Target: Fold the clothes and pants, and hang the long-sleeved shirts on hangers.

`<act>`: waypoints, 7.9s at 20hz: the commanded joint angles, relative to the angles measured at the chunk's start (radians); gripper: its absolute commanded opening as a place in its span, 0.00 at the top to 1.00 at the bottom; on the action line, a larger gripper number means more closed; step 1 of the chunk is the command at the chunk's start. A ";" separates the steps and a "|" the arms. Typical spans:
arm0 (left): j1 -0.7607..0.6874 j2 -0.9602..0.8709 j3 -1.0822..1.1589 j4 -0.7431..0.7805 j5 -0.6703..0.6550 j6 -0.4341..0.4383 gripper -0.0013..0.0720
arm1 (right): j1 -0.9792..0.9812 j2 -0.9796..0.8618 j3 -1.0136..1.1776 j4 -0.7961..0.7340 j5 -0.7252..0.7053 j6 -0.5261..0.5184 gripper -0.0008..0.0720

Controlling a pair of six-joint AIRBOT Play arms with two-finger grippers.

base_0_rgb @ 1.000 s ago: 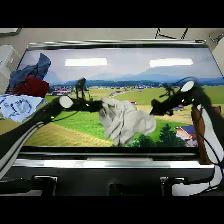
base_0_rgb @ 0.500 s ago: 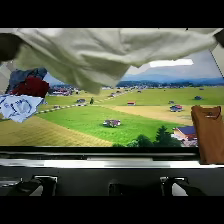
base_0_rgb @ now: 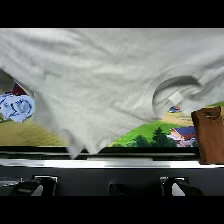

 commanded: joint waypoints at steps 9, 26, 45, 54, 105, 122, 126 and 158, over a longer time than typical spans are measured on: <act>-0.057 -0.615 -0.232 0.007 0.118 -0.004 0.95 | -0.001 -0.254 -0.793 0.149 -0.118 0.074 0.92; 0.202 -0.668 -0.490 -0.311 -0.635 0.065 0.07 | -0.001 -0.311 -0.810 0.152 -0.072 -0.002 0.92; -0.008 -0.595 -0.409 -0.725 -0.225 0.346 0.95 | -0.001 -0.285 -0.681 0.214 -0.097 0.002 0.92; 0.346 -0.184 0.620 -0.526 -0.129 0.299 0.95 | -0.001 -0.069 0.208 -0.179 -0.296 0.083 0.92; 0.445 -0.628 -0.785 -0.498 -0.599 0.317 0.33 | -0.218 -0.620 -0.238 0.021 0.376 0.046 0.21; 0.311 -0.539 -0.787 -0.502 -0.488 0.227 0.95 | -0.218 -0.721 -0.453 0.288 0.119 -0.151 0.22; 0.311 -0.511 -0.787 -0.502 -0.488 0.224 0.95 | -0.199 -0.797 -0.452 0.405 0.123 -0.196 0.25; 0.409 -0.065 0.545 -0.452 -0.239 0.190 0.95 | -0.058 0.231 0.188 0.046 -0.380 -0.101 0.92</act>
